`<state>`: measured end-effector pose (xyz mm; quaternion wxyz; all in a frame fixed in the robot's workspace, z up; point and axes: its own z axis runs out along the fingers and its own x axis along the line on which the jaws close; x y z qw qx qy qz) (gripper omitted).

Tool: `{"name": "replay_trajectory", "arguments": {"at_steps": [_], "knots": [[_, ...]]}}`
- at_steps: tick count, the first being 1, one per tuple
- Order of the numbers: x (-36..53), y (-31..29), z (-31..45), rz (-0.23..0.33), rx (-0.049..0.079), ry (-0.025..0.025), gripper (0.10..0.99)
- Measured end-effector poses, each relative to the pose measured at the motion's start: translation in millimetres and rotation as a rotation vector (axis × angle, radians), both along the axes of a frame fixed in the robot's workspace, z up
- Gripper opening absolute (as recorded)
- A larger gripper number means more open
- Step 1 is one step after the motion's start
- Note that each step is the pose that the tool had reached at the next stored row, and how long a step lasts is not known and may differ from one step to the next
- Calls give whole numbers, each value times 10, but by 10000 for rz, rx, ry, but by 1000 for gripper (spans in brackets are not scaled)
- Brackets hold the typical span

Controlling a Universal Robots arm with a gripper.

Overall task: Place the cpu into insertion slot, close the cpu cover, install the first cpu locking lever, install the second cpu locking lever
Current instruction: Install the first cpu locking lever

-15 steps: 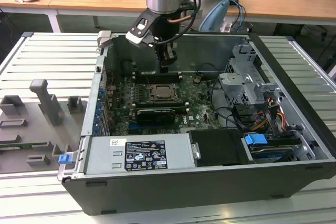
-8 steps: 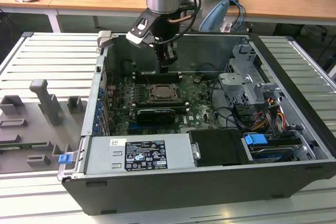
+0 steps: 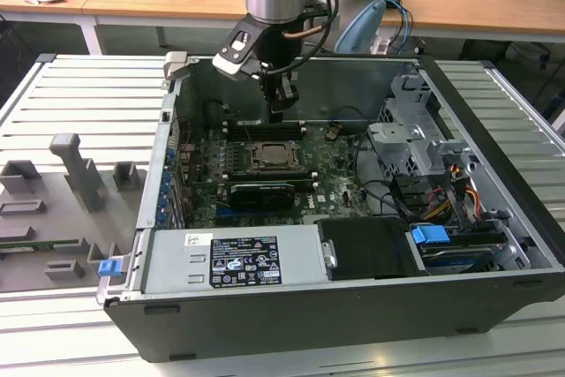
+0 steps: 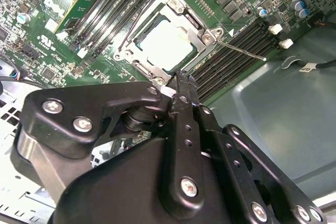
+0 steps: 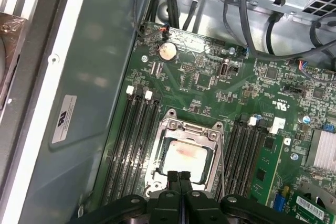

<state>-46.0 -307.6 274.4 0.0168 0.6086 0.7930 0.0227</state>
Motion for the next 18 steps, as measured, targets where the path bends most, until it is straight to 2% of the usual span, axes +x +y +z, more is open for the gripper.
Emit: {"name": "replay_trajectory", "arguments": {"at_steps": [14,18], "knots": [[0,0,0,307,0,0,106],[0,0,0,604,0,0,106]]}}
